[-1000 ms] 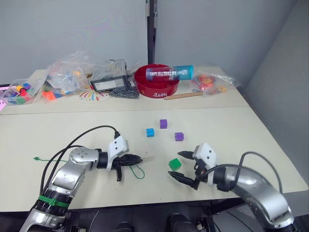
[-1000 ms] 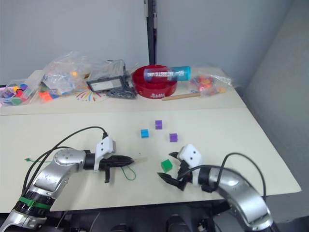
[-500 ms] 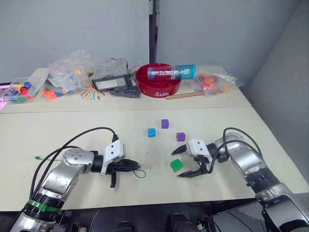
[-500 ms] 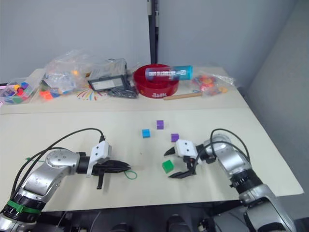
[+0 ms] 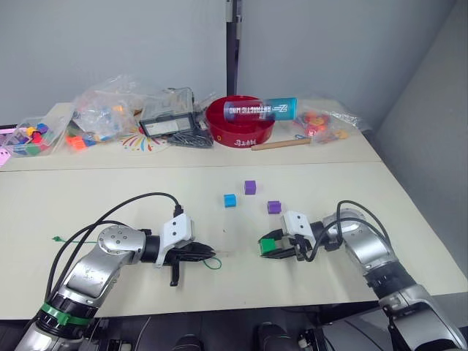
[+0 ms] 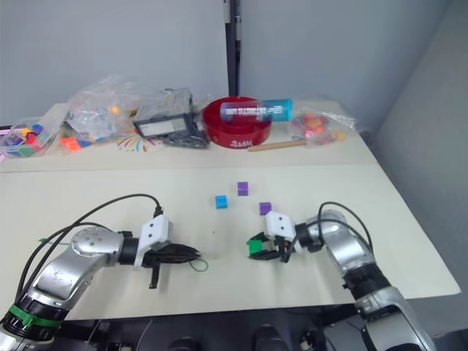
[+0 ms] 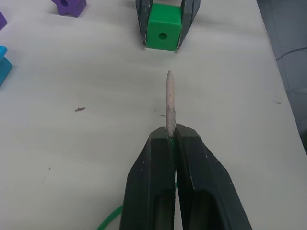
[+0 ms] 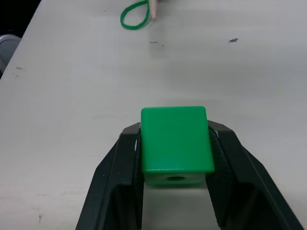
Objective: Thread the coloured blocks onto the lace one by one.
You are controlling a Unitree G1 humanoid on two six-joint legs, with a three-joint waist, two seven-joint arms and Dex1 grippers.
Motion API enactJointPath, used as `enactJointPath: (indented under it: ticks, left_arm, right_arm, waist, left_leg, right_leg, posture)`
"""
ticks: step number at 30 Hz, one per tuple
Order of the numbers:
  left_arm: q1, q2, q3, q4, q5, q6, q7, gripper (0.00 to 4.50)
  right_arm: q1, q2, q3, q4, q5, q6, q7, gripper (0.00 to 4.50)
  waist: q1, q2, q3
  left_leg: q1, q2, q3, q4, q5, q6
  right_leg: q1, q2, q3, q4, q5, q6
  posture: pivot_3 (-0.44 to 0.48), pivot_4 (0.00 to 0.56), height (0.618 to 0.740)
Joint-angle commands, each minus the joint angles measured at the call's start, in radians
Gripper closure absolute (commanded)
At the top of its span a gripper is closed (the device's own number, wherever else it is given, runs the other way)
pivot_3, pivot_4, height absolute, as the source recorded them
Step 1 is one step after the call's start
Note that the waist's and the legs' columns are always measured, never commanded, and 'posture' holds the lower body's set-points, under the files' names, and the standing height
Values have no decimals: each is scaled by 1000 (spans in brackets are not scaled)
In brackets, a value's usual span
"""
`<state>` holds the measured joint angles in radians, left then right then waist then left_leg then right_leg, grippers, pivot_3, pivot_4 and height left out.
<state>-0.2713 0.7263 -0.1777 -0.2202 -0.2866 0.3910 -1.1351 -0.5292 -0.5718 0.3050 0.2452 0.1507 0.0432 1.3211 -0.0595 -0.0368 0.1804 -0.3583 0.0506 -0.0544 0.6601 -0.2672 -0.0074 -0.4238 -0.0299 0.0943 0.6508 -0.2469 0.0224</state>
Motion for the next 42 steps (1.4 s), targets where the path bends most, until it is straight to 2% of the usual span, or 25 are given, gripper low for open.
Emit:
enactJointPath:
  ticks: [1, 6, 13, 29, 42]
  left_arm:
    - [-26, -31, -46, -17, 57, -14, 52, 4500]
    - [-78, -84, -106, 15, 105, 1, 84, 4500]
    - [-131, -145, -122, 57, 135, 8, 126, 4500]
    - [-131, -131, -159, -44, 141, 86, 121, 4500]
    - [-175, -156, -184, -28, 160, 105, 132, 4500]
  right_arm:
    - [53, 9, -2, -132, -20, 109, -92, 3316]
    - [97, 26, -2, -186, -30, 193, -167, 3316]
    - [117, 26, 10, -242, -19, 226, -175, 3316]
    - [113, 23, 22, -278, -32, 240, -185, 3316]
    - [119, 23, 38, -327, -35, 268, -185, 3316]
  waist:
    - [-2, 0, 0]
    - [-12, 0, 0]
    - [-14, 0, 0]
    - [-12, 0, 0]
    - [-10, 0, 0]
  left_leg:
    - [0, 0, 0, 0, 0, 0]
    - [3, 0, 1, 0, 0, 0]
    - [5, 0, 0, 0, 0, 0]
    - [5, 0, 0, 0, 0, 0]
    - [4, 0, 0, 0, 0, 0]
  right_leg:
    - [0, 0, 0, 0, 0, 0]
    - [0, 1, 2, 5, 0, 0]
    - [1, 3, 2, 6, 0, 0]
    - [1, 2, 2, 6, 0, 0]
    - [1, 2, 2, 5, 0, 0]
  posture:
    - [0, 150, 731]
    - [0, 150, 731]
    - [0, 150, 731]
    - [0, 150, 731]
    - [0, 150, 731]
